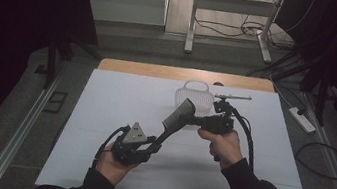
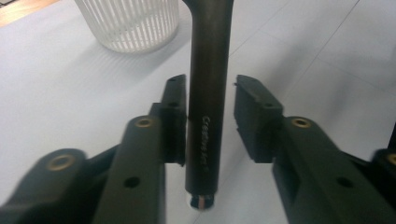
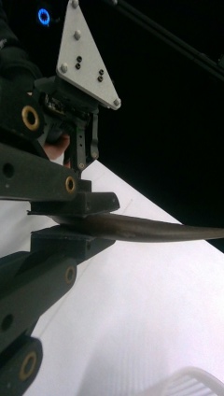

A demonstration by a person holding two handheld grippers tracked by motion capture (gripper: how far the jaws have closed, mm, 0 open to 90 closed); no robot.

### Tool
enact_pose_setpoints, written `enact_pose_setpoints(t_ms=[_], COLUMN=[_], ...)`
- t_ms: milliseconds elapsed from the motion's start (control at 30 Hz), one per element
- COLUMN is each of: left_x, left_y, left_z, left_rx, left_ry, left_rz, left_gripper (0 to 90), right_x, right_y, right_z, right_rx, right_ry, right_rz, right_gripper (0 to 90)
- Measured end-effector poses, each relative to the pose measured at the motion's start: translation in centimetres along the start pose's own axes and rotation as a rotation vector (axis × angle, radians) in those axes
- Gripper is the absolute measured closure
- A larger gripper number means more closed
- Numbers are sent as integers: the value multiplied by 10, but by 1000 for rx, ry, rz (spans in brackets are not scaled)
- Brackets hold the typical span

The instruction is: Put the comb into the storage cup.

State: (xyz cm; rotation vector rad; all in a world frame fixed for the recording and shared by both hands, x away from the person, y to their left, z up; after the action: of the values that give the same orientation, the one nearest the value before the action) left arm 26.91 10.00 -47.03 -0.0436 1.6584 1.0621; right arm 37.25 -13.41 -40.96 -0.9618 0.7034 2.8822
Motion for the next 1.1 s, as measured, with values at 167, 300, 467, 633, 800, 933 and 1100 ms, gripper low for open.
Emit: enact_pose_setpoints(t_ms=[167, 300, 467, 633, 800, 933, 1100], left_x=[1, 2, 3, 4, 7, 9, 13], left_y=[-1, -1, -1, 0, 4, 7, 12], left_z=[2, 5, 9, 12, 17, 21, 26], left_rx=[-9, 1, 28, 64, 82, 89, 101], left_ry=[9, 21, 61, 93, 107, 122, 140], left_rz=[14, 22, 29, 35, 43, 45, 47], left_gripper=[491, 359, 275, 178, 151, 104, 80], right_x=[0, 1, 1, 2, 1, 0, 0], right_y=[3, 4, 6, 9, 12, 15, 18], right_z=[2, 3, 3, 4, 3, 2, 2], right_rx=[15, 31, 48, 58, 70, 82, 95], right_ry=[46, 93, 130, 153, 162, 165, 170], right_rz=[-15, -20, -26, -33, -43, -51, -58], right_gripper=[835, 835, 835, 835, 834, 835, 835])
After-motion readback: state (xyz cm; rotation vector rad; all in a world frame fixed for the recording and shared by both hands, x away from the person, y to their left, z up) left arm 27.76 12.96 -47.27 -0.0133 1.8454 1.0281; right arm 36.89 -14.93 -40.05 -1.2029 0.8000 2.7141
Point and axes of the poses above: each handheld gripper's, and its own axes: y roughly backward along the jaws, x roughly out of its underside, z roughly to its left, the point moved 2 cm from there along -y, roughly forward along the jaws, and after that the axes turned 3 degrees about -y, right-handed, at the moved point
